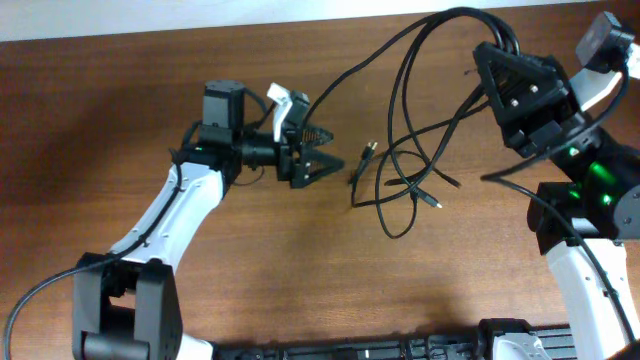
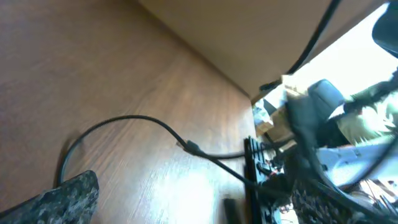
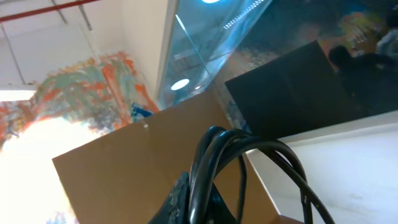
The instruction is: Untangle cables
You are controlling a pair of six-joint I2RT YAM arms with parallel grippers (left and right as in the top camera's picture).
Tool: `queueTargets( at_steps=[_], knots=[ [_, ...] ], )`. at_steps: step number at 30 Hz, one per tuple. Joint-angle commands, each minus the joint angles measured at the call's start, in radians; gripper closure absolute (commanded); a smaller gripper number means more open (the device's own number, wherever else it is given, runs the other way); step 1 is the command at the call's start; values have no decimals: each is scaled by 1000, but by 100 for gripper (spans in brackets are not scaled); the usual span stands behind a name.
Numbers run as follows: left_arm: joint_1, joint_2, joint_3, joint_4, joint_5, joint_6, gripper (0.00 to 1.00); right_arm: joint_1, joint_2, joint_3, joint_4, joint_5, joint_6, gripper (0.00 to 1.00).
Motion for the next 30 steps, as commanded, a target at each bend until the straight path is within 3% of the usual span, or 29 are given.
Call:
queueTargets(
  at_steps=[1,6,10,15,19,26,30],
  knots=[
    [74,-3,-3,-3,168,145,1,-6,-5,20,-107,38,-102,96],
    [121,-60,-3,10,177,146,1,-6,-5,20,-263,81,-233,96],
    [118,-123,-3,82,285,190,1,-6,-5,20,-381,121,-316,96],
    [122,-194,-3,123,272,185,1,-5,-5,20,-431,107,-341,96],
    [123,-286,-3,108,-126,-61,1,-4,-5,20,-569,89,-408,96],
    [123,-464,-3,-60,-551,-113,1,-4,-5,22,-849,130,-575,96],
    [123,-542,-3,-164,-789,-211,1,-3,-5,61,-1063,225,-682,96]
  ],
)
